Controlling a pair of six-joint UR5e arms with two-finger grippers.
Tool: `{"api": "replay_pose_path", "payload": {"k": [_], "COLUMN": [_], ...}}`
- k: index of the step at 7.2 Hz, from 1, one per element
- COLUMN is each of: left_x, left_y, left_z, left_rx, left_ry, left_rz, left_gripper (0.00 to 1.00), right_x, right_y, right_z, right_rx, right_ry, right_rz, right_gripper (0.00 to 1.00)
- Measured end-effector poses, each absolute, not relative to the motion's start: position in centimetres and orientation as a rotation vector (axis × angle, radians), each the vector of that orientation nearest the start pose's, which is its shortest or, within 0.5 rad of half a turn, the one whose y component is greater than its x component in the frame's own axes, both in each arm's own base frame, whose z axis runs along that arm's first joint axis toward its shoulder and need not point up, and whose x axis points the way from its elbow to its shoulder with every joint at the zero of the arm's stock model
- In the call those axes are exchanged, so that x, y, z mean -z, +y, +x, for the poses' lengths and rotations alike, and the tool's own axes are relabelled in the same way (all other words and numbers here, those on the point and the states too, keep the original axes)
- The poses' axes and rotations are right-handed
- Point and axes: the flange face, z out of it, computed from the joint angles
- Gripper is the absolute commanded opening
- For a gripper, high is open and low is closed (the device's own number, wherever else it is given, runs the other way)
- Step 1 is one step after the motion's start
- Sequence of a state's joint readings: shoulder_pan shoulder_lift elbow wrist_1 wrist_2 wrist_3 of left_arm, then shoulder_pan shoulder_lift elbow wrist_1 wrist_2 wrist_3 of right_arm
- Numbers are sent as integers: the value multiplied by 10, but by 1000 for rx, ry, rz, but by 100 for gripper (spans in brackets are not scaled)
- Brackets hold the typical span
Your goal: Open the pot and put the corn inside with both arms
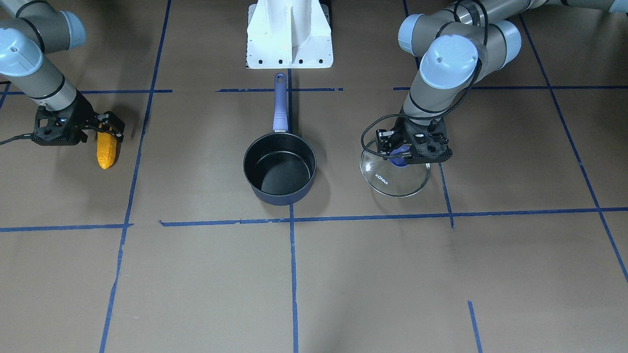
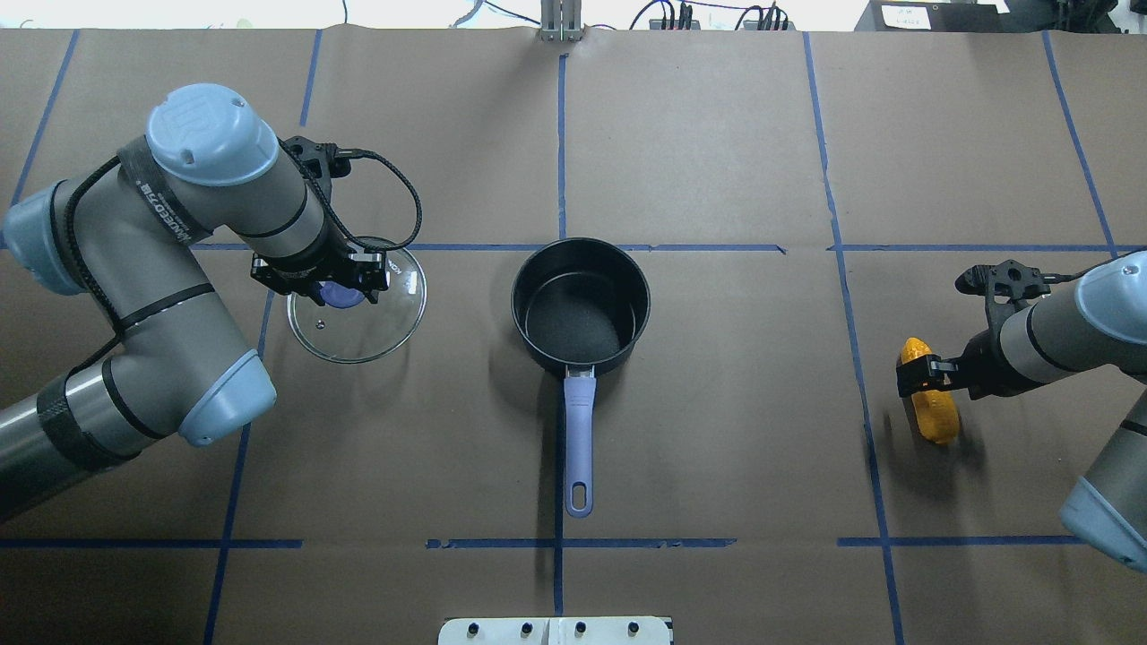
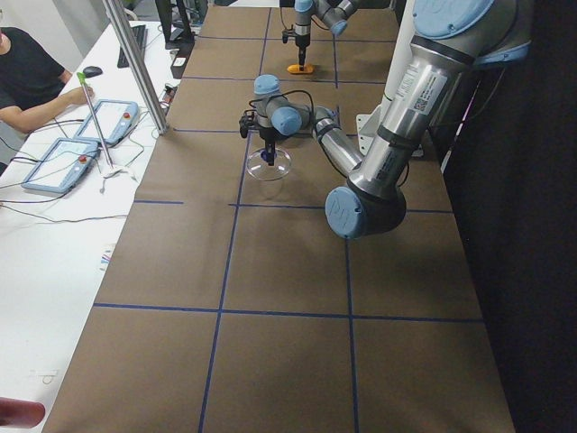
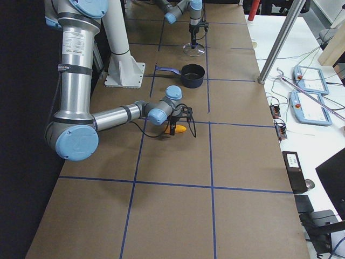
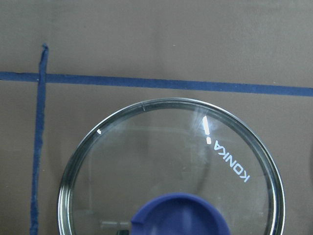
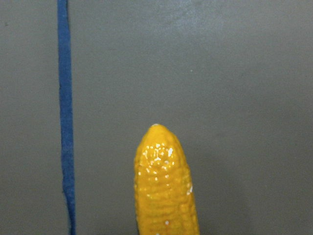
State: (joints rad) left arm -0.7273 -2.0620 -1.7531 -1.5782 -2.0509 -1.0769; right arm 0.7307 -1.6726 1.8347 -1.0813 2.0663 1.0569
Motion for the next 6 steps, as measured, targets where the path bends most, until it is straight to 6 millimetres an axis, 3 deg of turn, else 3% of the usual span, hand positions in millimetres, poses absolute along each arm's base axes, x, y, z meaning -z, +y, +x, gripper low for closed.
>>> {"api": "replay_pose_path", "payload": {"k": [3, 4, 5, 6], "left_x": [-300, -305, -312, -316], "left_y": [-490, -489, -486, -485], "left_z": [422, 423, 424, 424], "left_rx": [56, 54, 53, 53], "left_ry": [812, 805, 797, 792], "left_rz": [4, -2, -10, -14], "left_gripper": [16, 16, 16, 16], "right_x": [-540, -541, -541, -541], "right_y": [-380, -379, -378, -378], "right_z": [-304, -306, -307, -307], "right_rx": [-37, -33, -30, -30], "right_ry": [-784, -783, -783, -783], "right_rz": [-32, -35, -37, -37], "right_gripper": [99, 93, 52, 21]}}
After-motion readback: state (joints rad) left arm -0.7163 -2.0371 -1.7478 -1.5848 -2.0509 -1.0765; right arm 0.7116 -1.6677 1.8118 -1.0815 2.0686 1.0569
